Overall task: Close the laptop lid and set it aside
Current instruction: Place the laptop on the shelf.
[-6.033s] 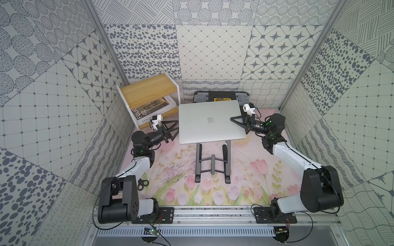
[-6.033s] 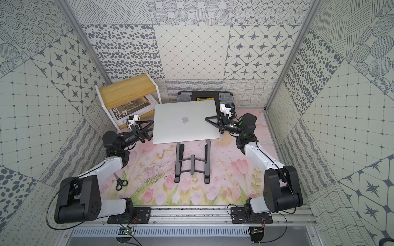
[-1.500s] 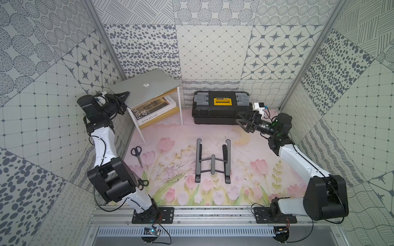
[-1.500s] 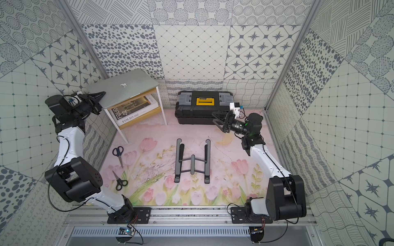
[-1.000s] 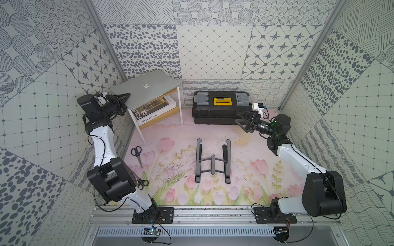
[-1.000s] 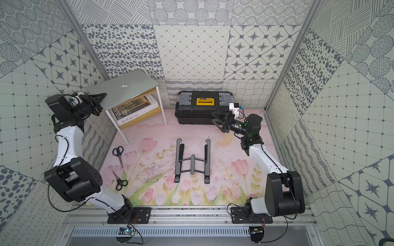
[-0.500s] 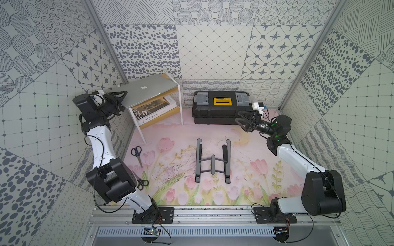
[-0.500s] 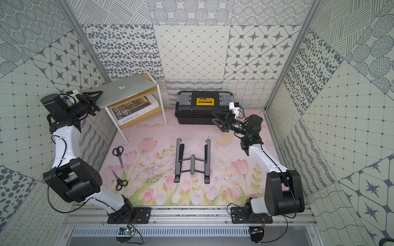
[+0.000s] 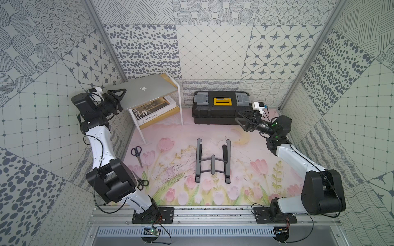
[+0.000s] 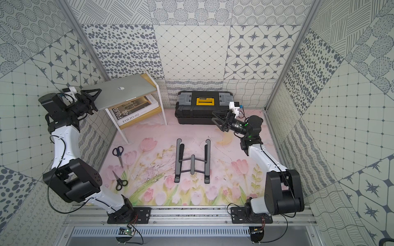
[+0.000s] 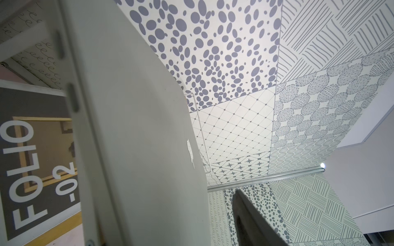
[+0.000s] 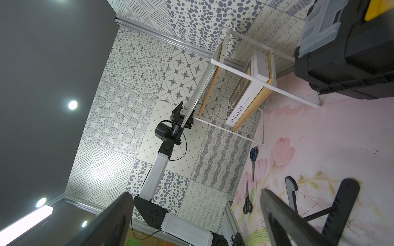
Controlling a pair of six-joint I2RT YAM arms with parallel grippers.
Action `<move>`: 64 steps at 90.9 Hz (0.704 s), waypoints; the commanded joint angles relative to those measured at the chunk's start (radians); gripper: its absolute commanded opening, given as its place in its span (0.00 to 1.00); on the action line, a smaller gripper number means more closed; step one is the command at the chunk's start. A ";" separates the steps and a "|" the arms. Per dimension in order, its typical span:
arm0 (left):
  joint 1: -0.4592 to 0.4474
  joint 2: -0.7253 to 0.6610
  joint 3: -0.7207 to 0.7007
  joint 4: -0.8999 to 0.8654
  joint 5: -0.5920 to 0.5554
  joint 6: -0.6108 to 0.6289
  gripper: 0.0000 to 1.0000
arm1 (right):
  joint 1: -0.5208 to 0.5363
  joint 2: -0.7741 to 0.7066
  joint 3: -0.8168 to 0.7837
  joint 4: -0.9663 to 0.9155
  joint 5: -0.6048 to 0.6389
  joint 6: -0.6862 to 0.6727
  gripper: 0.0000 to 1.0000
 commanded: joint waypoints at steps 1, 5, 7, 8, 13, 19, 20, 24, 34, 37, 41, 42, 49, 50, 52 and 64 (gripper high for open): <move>0.004 -0.010 -0.028 -0.146 -0.042 0.109 0.62 | 0.008 0.010 -0.016 0.057 -0.007 -0.002 0.97; 0.006 -0.016 -0.038 -0.148 -0.047 0.117 0.66 | 0.009 0.011 -0.015 0.058 -0.007 -0.002 0.97; 0.008 -0.019 -0.043 -0.152 -0.052 0.119 0.67 | 0.010 0.010 -0.015 0.057 -0.007 -0.001 0.97; 0.008 -0.021 -0.045 -0.153 -0.054 0.120 0.67 | 0.010 0.011 -0.015 0.057 -0.007 -0.002 0.97; 0.013 -0.025 -0.050 -0.160 -0.061 0.125 0.67 | 0.011 0.009 -0.015 0.058 -0.006 -0.001 0.97; 0.017 -0.027 -0.051 -0.173 -0.059 0.133 0.70 | 0.013 0.007 -0.013 0.056 -0.007 -0.001 0.97; 0.017 -0.027 -0.051 -0.178 -0.061 0.135 0.70 | 0.013 0.007 -0.012 0.056 -0.008 -0.002 0.97; 0.019 -0.031 -0.050 -0.192 -0.069 0.145 0.74 | 0.014 0.005 -0.010 0.056 -0.009 -0.002 0.97; 0.018 -0.048 -0.053 -0.227 -0.097 0.183 0.77 | 0.013 0.002 -0.008 0.055 -0.009 -0.003 0.97; 0.019 -0.052 -0.049 -0.250 -0.108 0.203 0.77 | 0.013 0.002 -0.007 0.055 -0.009 -0.001 0.97; 0.020 -0.057 -0.043 -0.276 -0.131 0.226 0.78 | 0.013 0.003 -0.006 0.055 -0.010 -0.001 0.97; 0.020 -0.058 -0.043 -0.280 -0.134 0.231 0.78 | 0.013 0.003 -0.006 0.055 -0.011 -0.002 0.97; 0.022 -0.062 -0.043 -0.300 -0.151 0.247 0.78 | 0.014 0.001 -0.003 0.055 -0.010 -0.001 0.97; 0.023 -0.063 -0.044 -0.299 -0.151 0.247 0.78 | 0.014 0.001 -0.003 0.055 -0.010 -0.001 0.97; 0.024 -0.063 -0.047 -0.299 -0.151 0.246 0.77 | 0.014 0.002 -0.002 0.055 -0.010 -0.001 0.97; 0.027 -0.069 -0.064 -0.270 -0.129 0.226 0.69 | 0.013 -0.001 0.006 0.033 -0.009 -0.009 0.97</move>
